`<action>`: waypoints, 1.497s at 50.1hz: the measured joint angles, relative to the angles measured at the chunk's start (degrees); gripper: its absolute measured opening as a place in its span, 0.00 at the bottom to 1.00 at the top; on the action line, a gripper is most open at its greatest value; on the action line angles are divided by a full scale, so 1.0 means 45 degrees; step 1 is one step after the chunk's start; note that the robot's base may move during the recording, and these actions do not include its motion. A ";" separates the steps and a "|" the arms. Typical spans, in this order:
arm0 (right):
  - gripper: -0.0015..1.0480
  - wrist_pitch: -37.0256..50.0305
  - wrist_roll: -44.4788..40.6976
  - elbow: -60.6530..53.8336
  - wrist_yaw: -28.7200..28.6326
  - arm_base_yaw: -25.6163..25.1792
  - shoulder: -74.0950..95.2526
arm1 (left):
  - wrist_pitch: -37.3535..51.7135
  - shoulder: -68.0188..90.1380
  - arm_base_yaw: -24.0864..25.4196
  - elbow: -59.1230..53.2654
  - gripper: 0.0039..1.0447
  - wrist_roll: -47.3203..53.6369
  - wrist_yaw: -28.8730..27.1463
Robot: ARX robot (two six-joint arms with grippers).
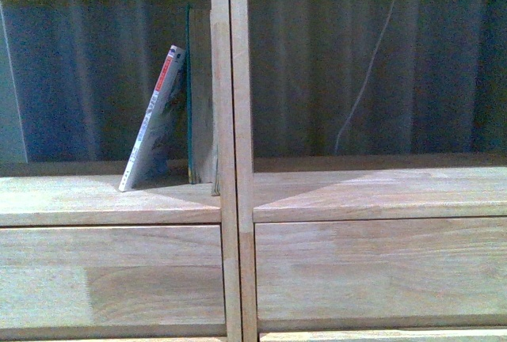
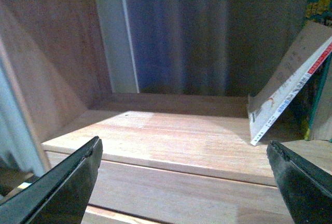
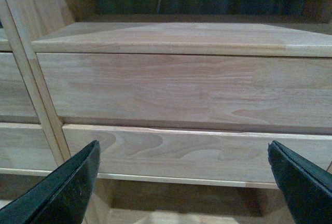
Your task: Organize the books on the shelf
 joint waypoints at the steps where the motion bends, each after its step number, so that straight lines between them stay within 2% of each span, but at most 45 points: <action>1: 0.93 0.0000 0.0000 0.0000 0.0000 0.0000 0.0000 | -0.0136 -0.0204 -0.0034 -0.0078 0.93 -0.0015 -0.0087; 6: 0.93 0.0000 0.0000 0.0005 -0.0005 0.0000 0.0000 | -0.0869 -0.1841 -0.0563 -0.0840 0.93 -0.0053 -0.0855; 7: 0.93 0.0000 0.0000 0.0000 -0.0005 0.0000 0.0000 | -0.1229 -0.2200 -0.0583 -0.0933 0.92 -0.0248 -0.0627; 9: 0.93 0.0000 0.0000 0.0000 -0.0005 0.0000 0.0000 | -0.2705 -0.2977 -0.0486 -0.0962 0.85 -0.0733 0.0743; 12: 0.93 0.0000 0.0000 0.0000 0.0000 0.0000 0.0000 | -0.4303 -0.4075 -0.0481 -0.1370 0.77 -0.1268 0.1831; 16: 0.93 0.0000 0.0000 0.0000 0.0000 0.0000 0.0000 | -0.5736 -0.5795 -0.0709 -0.2555 0.65 -0.1647 0.2181; 25: 0.93 0.0000 0.0000 0.0000 -0.0005 0.0000 0.0000 | -0.5231 -0.7873 -0.0427 -0.4974 0.38 -0.2045 0.2633; 33: 0.93 0.0000 0.0000 0.0000 -0.0005 0.0000 0.0000 | -0.5260 -0.8670 0.1025 -0.5799 0.02 -0.2137 0.4104; 38: 0.93 0.0000 0.0000 0.0000 0.0000 0.0000 0.0000 | -0.5294 -0.8898 0.1656 -0.5935 0.02 -0.2171 0.4813; 41: 0.86 -0.0107 0.0000 0.0000 -0.0005 0.0000 -0.0078 | -0.5377 -0.9063 0.2715 -0.6042 0.02 -0.2171 0.6178; 43: 0.81 -0.0214 0.0000 0.0000 -0.0005 0.0000 -0.0141 | -0.5377 -0.9102 0.3128 -0.6091 0.02 -0.2181 0.6392; 50: 0.57 -0.0661 0.0000 0.0000 -0.0005 0.0000 -0.0583 | -0.5377 -0.9243 0.3565 -0.6232 0.02 -0.2191 0.6577; 55: 0.35 -0.2841 0.0000 0.0005 0.0000 0.0000 -0.2390 | -0.5362 -0.9729 0.3599 -0.6761 0.02 -0.2191 0.6572; 63: 0.02 -0.2948 -0.0039 0.0005 0.0000 0.0000 -0.2817 | -0.5362 -0.9806 0.3599 -0.6805 0.02 -0.2191 0.6596; 72: 0.03 -0.2958 -0.0019 0.0005 0.0000 0.0000 -0.2827 | -0.5362 -0.9806 0.3599 -0.6805 0.02 -0.2191 0.6601; 75: 0.14 -0.2958 -0.0019 0.0005 0.0000 0.0000 -0.2827 | -0.5362 -0.9806 0.3599 -0.6805 0.14 -0.2200 0.6601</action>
